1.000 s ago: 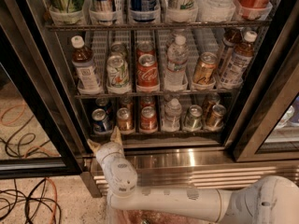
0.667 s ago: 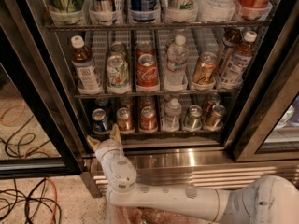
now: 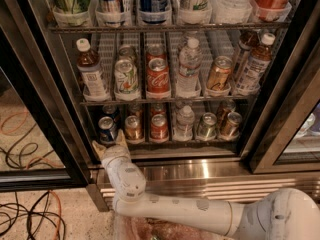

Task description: Pick pepsi can from bottom shelf of fridge

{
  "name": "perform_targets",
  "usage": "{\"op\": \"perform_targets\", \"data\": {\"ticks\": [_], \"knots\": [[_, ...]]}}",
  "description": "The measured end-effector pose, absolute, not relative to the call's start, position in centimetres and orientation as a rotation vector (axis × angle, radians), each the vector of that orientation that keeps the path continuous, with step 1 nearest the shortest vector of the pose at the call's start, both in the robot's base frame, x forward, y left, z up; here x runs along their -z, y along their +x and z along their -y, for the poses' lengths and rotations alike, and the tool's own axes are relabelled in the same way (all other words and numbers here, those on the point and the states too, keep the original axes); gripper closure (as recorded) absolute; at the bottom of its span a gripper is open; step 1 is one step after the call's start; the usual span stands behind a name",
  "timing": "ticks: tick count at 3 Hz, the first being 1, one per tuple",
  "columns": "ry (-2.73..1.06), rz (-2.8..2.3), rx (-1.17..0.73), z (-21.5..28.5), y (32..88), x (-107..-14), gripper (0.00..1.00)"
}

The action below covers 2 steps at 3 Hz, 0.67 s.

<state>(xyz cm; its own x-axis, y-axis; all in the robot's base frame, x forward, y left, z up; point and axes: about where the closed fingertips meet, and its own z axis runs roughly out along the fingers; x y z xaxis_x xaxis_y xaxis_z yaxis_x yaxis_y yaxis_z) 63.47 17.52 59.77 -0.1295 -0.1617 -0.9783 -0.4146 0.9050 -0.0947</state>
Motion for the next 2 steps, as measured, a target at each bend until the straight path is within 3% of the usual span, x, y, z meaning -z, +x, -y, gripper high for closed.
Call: {"op": "perform_targets", "data": {"ticks": [2], "knots": [[-0.432, -1.683, -0.224, -17.7, 65.6, -60.6, 0.36]]}}
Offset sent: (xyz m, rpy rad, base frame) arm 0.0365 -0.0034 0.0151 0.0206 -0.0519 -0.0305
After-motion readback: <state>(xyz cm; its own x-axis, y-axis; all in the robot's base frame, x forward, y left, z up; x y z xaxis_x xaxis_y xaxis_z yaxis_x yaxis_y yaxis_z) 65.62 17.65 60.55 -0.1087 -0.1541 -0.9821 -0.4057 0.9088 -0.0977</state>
